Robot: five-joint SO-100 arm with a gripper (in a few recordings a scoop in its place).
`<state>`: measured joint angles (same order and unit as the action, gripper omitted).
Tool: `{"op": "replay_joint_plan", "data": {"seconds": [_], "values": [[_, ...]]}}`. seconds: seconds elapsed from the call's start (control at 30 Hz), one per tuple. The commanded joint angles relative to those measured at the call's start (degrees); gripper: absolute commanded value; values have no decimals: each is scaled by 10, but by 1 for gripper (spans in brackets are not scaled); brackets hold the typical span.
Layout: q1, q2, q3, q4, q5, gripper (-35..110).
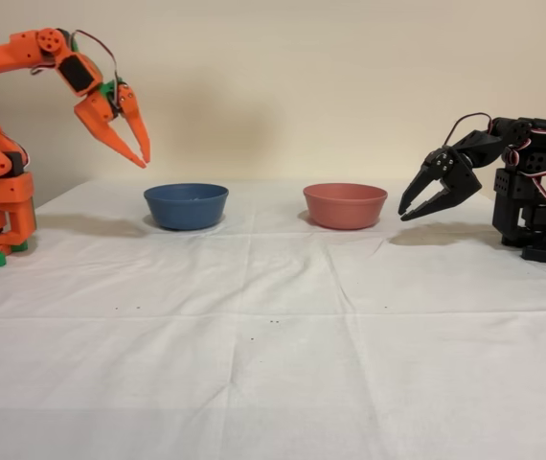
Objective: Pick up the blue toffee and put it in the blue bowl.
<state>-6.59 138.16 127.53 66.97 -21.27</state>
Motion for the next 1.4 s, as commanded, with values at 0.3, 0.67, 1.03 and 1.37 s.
{"op": "replay_joint_plan", "data": {"seconds": [0.3,0.67,1.03,1.37], "values": [[14,188,153,-76,25,0],[25,260,256,-154,34,0],[66,361,366,-207,130,6],[47,442,439,-204,146,0]]}}
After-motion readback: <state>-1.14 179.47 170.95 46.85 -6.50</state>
